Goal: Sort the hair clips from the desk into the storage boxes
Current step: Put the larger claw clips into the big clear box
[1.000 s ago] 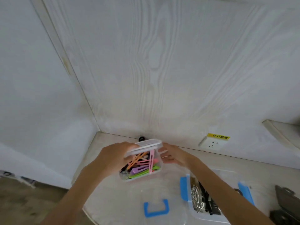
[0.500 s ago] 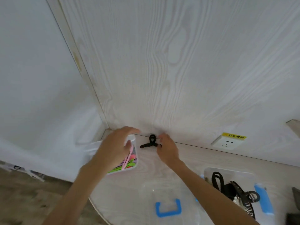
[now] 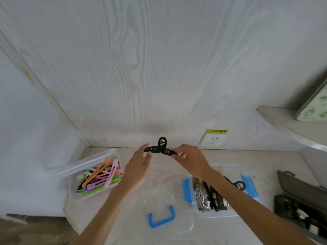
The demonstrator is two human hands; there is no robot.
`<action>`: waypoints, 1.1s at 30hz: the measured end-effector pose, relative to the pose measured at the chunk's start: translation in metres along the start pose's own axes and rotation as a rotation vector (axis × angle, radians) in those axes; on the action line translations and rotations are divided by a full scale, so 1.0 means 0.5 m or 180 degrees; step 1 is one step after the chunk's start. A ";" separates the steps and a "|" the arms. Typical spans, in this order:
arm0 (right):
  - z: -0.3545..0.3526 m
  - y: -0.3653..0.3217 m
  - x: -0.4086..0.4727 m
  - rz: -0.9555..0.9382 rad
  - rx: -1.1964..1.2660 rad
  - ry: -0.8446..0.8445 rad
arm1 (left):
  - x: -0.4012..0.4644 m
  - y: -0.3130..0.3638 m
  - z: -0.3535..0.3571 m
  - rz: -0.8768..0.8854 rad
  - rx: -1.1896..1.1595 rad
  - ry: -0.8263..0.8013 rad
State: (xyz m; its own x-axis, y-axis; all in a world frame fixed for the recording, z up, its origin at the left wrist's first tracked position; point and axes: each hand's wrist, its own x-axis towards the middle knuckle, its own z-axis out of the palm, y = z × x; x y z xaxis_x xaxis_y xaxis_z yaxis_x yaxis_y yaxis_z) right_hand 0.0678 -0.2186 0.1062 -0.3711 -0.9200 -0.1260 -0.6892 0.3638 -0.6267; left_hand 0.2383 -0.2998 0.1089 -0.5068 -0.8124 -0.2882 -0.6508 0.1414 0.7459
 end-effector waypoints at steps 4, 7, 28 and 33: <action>-0.081 0.064 -0.121 0.0426 0.0833 0.0224 | -0.040 0.108 0.093 -0.0312 -0.2373 -0.0092; -0.123 0.125 -0.194 0.0667 0.1336 0.0273 | -0.072 0.178 0.177 -0.0188 -0.2390 -0.0117; -0.130 0.235 -0.299 -0.0266 -0.1826 0.0434 | -0.115 0.178 0.414 0.0933 0.0604 0.0917; -0.139 0.264 -0.278 -0.0109 -0.1707 -0.0073 | -0.098 0.167 0.415 0.0872 0.1247 0.0486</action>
State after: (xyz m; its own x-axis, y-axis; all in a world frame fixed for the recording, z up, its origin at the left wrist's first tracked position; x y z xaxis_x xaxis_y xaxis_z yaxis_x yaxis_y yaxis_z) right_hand -0.0147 -0.0325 0.0942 -0.3334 -0.9334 -0.1329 -0.9240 0.3515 -0.1507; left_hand 0.0914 -0.1306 0.0606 -0.6192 -0.7852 -0.0003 -0.6837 0.5390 0.4921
